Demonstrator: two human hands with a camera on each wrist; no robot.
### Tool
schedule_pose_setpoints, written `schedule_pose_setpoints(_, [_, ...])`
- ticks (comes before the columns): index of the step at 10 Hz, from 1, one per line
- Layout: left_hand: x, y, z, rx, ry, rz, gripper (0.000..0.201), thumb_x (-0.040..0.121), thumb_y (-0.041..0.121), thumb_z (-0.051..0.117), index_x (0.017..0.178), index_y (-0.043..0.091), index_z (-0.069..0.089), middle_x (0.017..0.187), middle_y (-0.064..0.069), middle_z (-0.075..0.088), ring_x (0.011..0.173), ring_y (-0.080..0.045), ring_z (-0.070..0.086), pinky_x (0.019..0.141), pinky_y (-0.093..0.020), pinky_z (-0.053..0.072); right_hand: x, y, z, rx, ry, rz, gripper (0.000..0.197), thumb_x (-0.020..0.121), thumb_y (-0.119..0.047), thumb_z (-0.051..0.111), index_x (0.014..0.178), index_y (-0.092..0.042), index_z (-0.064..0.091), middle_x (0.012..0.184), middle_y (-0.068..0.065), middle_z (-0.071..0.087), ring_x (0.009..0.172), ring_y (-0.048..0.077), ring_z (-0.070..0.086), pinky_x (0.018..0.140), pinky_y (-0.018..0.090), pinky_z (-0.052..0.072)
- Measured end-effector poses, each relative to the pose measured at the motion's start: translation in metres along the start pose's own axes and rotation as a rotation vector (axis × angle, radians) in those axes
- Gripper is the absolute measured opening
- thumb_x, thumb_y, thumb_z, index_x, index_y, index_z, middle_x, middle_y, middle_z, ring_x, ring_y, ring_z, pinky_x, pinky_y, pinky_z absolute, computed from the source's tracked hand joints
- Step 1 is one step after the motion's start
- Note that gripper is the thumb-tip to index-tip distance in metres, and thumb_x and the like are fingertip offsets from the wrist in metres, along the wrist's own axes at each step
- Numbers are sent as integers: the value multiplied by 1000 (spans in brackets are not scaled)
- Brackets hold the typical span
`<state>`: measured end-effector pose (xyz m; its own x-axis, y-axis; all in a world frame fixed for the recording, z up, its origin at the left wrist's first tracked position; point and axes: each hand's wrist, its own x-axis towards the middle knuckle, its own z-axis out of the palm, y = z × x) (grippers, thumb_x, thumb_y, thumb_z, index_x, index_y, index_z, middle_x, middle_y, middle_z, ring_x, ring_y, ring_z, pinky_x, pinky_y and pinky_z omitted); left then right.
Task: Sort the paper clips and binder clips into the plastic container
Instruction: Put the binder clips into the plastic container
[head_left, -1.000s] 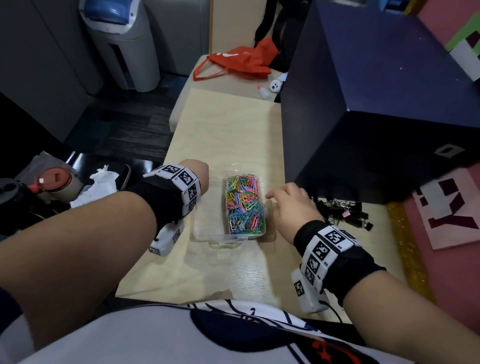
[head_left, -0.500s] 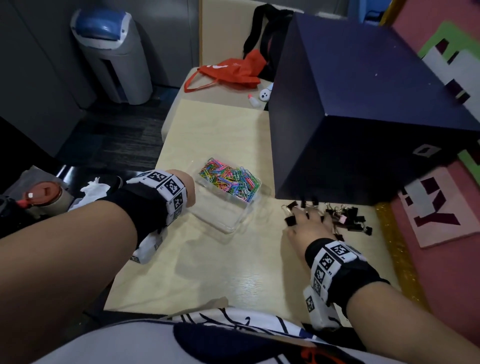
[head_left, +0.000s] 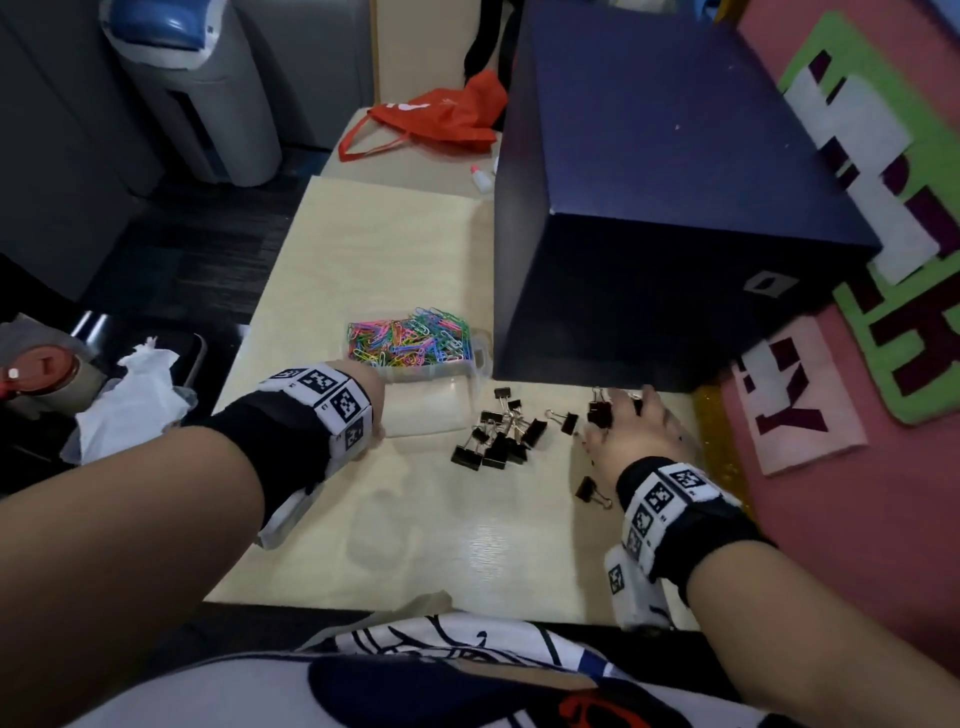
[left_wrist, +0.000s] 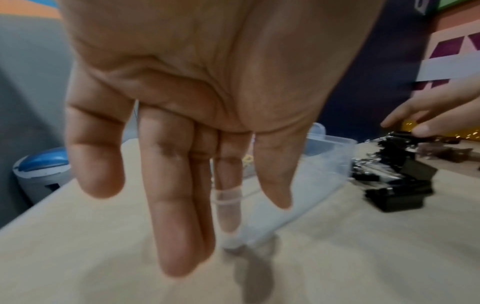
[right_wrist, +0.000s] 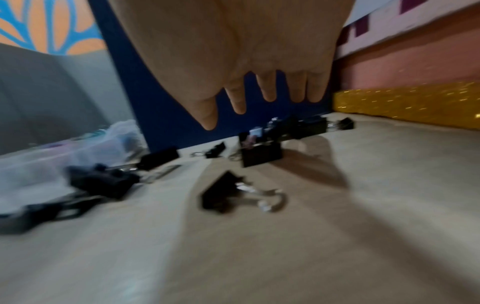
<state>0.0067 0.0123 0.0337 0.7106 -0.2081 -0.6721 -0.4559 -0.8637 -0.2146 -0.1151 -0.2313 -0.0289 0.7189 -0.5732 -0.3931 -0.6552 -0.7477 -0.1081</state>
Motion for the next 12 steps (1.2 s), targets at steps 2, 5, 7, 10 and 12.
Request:
schedule_pose_setpoints(2, [16,19,25,-26,146,39,19,91,23,54,106,13,59,92,0,66,76,-21,58,68,-32,54,-2,-1,6,2,-118,-64,55,93,-44,41,145,-39,24,160,-1,4,142,34,12,109,50,29])
schedule_pose_setpoints(5, [6,79,42,-42,216,322,42,85,18,61,123,22,46,106,-6,45,97,-29,57,70,-38,50,-20,-34,24,18,-99,-366,57,85,-50,58,137,-39,40,143,1,26,123,28,29,104,34,34])
schedule_pose_setpoints(7, [10,64,58,-46,265,334,32,88,17,56,120,21,50,108,-8,46,96,-29,54,77,-41,54,-26,-41,32,76,-77,-453,38,88,-28,61,125,-32,54,135,-2,35,117,24,31,98,31,38])
schedule_pose_setpoints(10, [8,41,40,-150,344,501,39,85,25,53,123,27,44,107,-6,54,99,-28,54,74,-36,48,-17,-53,9,166,-22,-352,23,85,-4,50,91,-20,66,111,1,49,99,21,55,87,21,43])
schedule_pose_setpoints(12, [11,7,21,-308,483,553,38,83,23,57,120,25,50,112,-1,57,104,-22,52,82,-31,47,-15,-73,-17,193,98,-361,11,86,-16,58,92,-21,65,105,-1,50,88,15,54,77,18,38])
